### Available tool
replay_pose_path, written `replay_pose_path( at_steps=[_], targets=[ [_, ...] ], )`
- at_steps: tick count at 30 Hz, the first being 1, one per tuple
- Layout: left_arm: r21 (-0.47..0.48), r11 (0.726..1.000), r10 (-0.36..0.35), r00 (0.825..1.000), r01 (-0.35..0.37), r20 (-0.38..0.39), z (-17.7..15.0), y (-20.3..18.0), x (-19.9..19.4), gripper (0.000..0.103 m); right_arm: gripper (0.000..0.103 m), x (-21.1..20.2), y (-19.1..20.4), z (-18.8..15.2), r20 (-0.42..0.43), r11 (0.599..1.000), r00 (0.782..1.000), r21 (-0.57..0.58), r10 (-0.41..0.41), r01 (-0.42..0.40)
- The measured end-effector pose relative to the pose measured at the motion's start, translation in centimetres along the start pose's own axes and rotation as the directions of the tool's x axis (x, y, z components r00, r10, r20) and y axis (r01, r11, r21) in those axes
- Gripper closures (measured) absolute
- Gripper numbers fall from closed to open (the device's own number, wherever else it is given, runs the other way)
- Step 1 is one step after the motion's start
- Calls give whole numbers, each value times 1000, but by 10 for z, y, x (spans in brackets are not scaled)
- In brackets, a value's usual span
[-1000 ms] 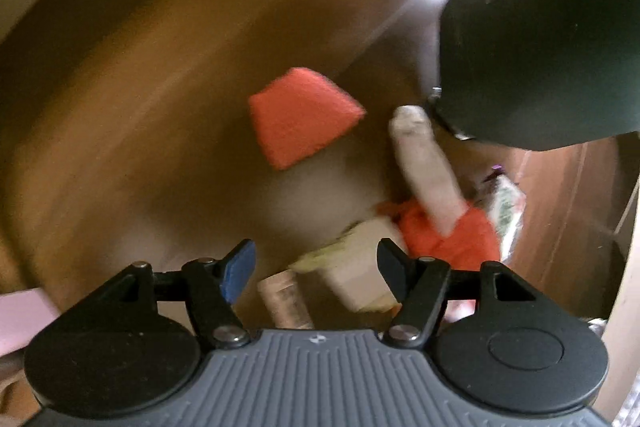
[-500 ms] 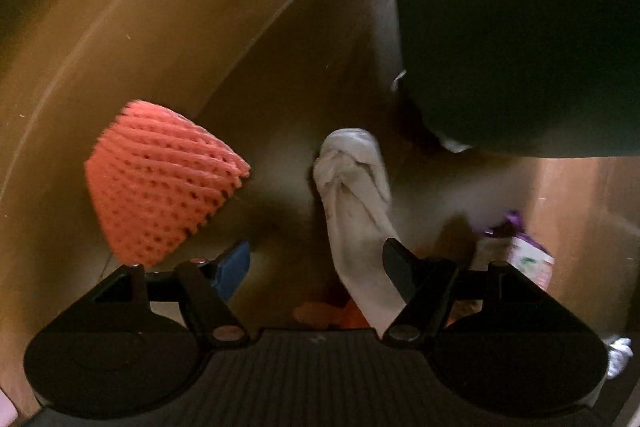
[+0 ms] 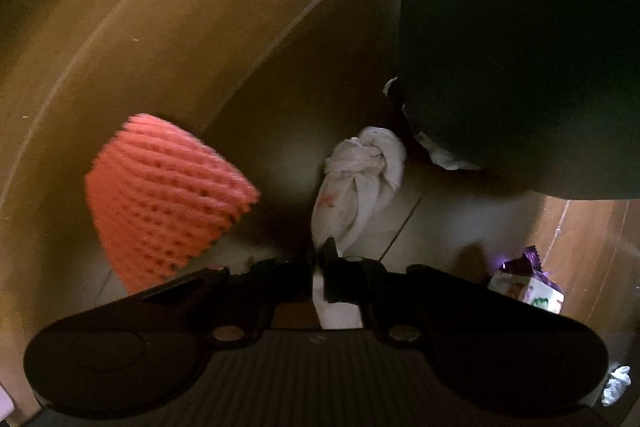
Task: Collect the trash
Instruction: 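Close the left tool on the white plastic bag, then lift the white bag with the left tool and release it into the bin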
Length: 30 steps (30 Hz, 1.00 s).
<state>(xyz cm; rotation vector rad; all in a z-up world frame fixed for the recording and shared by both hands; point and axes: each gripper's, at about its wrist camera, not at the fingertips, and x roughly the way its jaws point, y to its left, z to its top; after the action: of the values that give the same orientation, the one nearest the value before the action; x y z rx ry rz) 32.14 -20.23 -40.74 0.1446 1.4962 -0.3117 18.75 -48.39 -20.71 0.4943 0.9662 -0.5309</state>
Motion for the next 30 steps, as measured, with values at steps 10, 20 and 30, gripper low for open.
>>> replay_pose_path(
  at_steps=[10, 20, 30],
  targets=[
    [-31, 999, 29, 997, -27, 72, -51, 58, -85, 100, 95, -2, 47, -29, -33, 982, 999, -184, 35, -41],
    [-90, 996, 27, 992, -16, 127, -111, 115, -219, 100, 95, -28, 101, -73, -59, 972, 998, -231, 14, -28],
    [33, 997, -70, 960, 64, 273, -93, 35, -344, 100, 95, -35, 150, -88, -91, 891, 989, -450, -117, 64]
  ],
)
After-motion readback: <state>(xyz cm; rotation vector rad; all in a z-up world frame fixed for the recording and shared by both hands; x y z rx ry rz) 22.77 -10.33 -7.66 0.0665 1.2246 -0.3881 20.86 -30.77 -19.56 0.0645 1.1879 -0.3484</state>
